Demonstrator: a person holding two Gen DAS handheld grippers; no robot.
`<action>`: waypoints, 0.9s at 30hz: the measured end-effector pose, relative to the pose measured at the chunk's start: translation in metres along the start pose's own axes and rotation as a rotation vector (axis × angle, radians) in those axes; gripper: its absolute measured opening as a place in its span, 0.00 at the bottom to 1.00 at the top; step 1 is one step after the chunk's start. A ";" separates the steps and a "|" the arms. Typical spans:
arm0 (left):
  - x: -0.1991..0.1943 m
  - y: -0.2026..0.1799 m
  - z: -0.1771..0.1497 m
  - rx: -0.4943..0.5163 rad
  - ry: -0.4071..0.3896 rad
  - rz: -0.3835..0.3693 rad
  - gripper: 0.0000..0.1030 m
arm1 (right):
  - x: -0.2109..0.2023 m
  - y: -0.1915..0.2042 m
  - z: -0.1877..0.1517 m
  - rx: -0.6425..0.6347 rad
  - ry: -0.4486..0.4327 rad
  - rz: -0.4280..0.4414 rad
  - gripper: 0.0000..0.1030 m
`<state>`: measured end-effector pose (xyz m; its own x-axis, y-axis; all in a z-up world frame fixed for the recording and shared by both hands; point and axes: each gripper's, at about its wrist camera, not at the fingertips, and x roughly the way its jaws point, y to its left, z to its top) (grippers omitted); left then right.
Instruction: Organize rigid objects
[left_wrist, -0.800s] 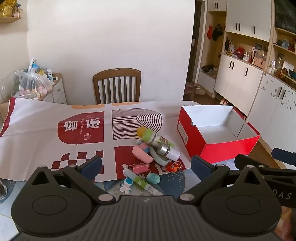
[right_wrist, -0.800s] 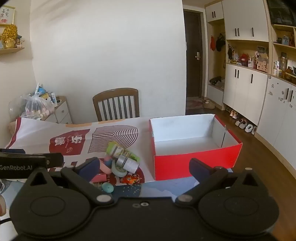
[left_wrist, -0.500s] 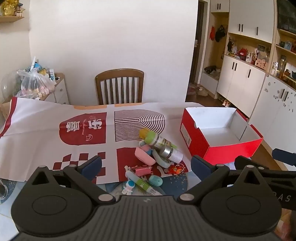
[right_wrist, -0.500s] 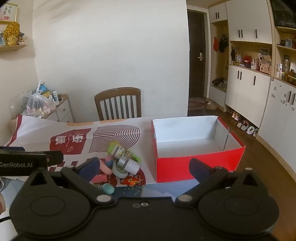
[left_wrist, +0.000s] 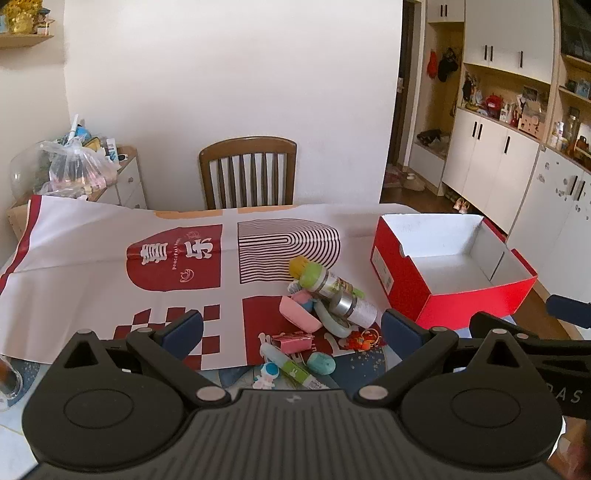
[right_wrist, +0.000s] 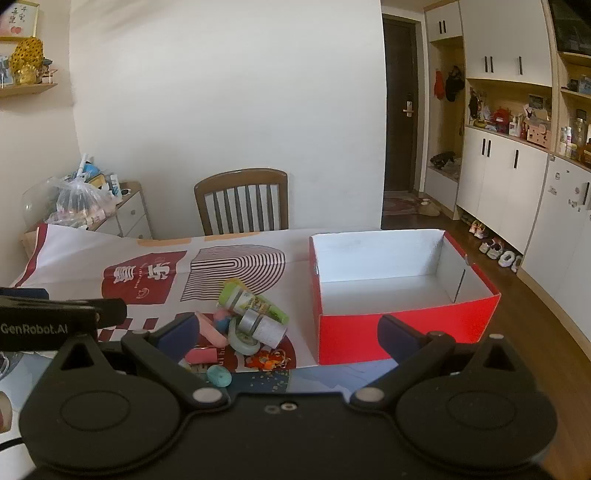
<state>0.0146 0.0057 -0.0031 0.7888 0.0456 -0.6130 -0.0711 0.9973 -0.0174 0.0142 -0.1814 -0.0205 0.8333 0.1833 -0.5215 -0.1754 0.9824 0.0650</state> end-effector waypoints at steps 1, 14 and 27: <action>0.000 0.001 0.000 -0.002 0.001 -0.001 1.00 | 0.000 0.001 0.001 -0.001 0.001 0.001 1.00; -0.001 0.011 0.000 -0.036 -0.011 -0.014 1.00 | -0.001 0.008 0.002 -0.012 -0.001 0.006 1.00; -0.006 0.017 0.000 -0.006 -0.040 -0.002 1.00 | -0.008 0.016 0.002 -0.011 -0.012 -0.001 1.00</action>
<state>0.0084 0.0226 0.0001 0.8129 0.0457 -0.5806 -0.0728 0.9971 -0.0234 0.0064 -0.1675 -0.0136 0.8397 0.1826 -0.5115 -0.1800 0.9821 0.0552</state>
